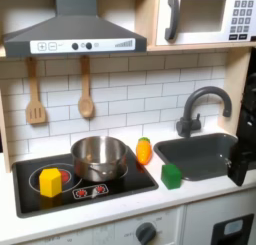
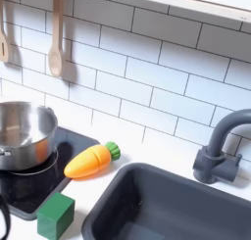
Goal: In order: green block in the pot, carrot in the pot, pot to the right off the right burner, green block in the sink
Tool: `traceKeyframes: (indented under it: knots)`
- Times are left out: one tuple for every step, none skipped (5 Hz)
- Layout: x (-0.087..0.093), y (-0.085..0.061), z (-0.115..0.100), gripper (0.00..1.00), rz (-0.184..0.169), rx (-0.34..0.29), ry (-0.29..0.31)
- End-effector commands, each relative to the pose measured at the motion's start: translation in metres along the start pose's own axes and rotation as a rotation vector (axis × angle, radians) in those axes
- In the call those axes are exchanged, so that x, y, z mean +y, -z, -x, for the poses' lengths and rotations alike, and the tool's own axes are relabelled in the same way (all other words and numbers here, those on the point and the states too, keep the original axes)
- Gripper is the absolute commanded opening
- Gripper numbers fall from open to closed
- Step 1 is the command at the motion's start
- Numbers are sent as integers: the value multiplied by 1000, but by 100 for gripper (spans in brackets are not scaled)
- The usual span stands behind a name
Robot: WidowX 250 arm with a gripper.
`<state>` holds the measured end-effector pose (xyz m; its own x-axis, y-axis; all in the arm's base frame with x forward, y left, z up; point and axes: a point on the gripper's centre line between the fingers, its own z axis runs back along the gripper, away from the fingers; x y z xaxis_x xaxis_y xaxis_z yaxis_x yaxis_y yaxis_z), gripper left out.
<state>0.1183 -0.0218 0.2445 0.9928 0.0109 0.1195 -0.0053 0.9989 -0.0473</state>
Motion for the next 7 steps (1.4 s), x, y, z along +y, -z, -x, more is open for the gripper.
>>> traceKeyframes:
  knots:
    - [0,0,0,100,0,0,0]
    - [-6,4,5,100,-10,-1,-17]
    - [-7,10,4,100,-22,4,-23]
    - [-1,12,-7,100,-39,-13,-33]
    - [7,17,-26,100,-42,-7,-50]
    - [18,25,-44,100,-52,20,-81]
    - [25,29,-58,100,-55,15,-83]
